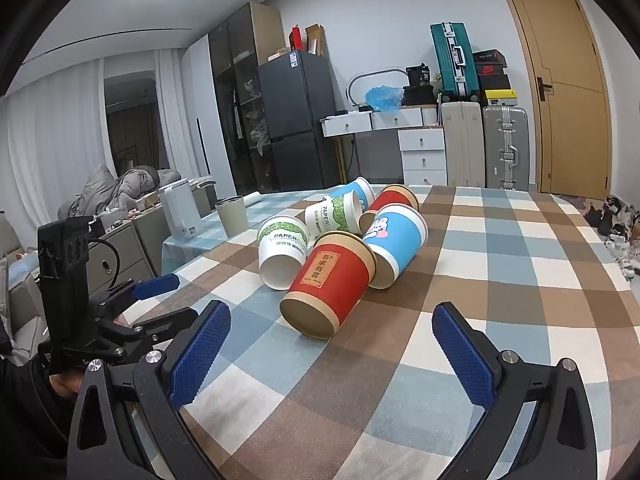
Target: Flip cup upright
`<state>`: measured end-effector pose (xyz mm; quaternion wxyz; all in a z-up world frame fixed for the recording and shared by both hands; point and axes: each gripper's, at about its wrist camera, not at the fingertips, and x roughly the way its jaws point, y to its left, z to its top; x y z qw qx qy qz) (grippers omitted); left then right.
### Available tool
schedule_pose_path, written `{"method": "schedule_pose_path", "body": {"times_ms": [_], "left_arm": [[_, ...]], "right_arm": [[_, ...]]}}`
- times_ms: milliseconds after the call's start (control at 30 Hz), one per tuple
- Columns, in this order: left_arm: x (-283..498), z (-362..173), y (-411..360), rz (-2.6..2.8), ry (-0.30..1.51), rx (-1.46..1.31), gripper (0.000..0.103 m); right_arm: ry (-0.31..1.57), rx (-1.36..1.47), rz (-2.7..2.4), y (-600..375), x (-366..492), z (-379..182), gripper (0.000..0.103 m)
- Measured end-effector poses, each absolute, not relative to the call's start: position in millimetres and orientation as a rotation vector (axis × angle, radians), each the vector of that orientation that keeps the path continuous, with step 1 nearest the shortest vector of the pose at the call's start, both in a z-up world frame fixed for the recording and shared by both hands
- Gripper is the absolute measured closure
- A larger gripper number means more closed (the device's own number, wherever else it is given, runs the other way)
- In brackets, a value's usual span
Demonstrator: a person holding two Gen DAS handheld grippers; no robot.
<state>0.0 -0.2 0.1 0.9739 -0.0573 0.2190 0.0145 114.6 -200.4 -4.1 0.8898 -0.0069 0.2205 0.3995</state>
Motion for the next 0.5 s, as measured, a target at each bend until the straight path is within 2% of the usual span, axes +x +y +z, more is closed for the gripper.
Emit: {"method": "schedule_pose_path", "body": {"times_ms": [33,500], "left_arm": [[0.1,0.1,-0.2,0.029,0.445,-0.115,0.001],[0.0,0.1,-0.1,0.029,0.443,-0.115,0.001]], "right_arm": [[0.412,-0.007,0.833,-201.6,112.7,-3.9,0.0],[0.443,-0.01,0.831,-201.3,114.5,-4.2,0.0]]}}
